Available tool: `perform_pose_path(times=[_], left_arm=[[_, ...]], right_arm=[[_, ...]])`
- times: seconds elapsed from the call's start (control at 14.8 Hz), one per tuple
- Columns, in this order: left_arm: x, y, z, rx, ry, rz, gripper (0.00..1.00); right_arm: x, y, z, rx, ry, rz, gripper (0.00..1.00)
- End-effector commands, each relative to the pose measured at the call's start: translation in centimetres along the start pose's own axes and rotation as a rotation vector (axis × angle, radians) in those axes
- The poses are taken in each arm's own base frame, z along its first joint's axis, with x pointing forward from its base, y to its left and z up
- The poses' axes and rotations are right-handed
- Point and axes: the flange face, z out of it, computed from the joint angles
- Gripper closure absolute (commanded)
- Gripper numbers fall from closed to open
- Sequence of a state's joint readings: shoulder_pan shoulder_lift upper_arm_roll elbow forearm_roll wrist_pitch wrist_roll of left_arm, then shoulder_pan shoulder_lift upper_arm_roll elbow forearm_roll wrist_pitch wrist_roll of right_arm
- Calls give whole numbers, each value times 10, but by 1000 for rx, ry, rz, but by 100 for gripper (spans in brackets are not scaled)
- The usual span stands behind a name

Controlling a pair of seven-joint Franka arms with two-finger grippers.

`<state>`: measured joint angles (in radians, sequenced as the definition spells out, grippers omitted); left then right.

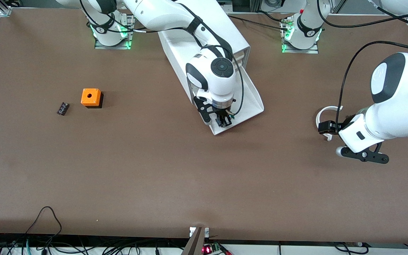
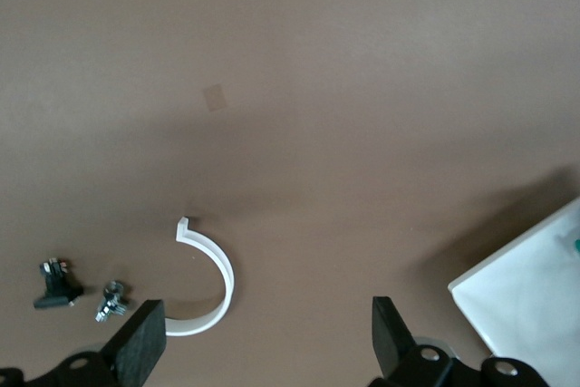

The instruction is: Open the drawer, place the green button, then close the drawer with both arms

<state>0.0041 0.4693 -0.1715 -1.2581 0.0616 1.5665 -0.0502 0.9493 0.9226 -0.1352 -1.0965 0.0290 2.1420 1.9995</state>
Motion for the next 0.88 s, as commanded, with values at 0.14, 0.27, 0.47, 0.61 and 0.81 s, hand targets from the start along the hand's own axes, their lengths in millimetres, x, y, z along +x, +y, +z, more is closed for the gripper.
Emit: perform_pose_path(times=[0.14,0.27,0.47,0.61,0.81], left_arm=[[2,10,2,4,3,-243,0],[5,14,12,-1,9,-286,0],[11,39,40,-7,38,-361,0],[14,61,61,-18,71,-426,0],[16,89,99,-41,123,-477,0]], right_arm=[[3,-10,-11,41,24,7,0],[5,-17,-24,56,18,6,0],[15,-26,-42,76,4,-72,0],[22,-30,-49,75,1,-159,0],[52,-37,-62,29,-3,-322,0]])
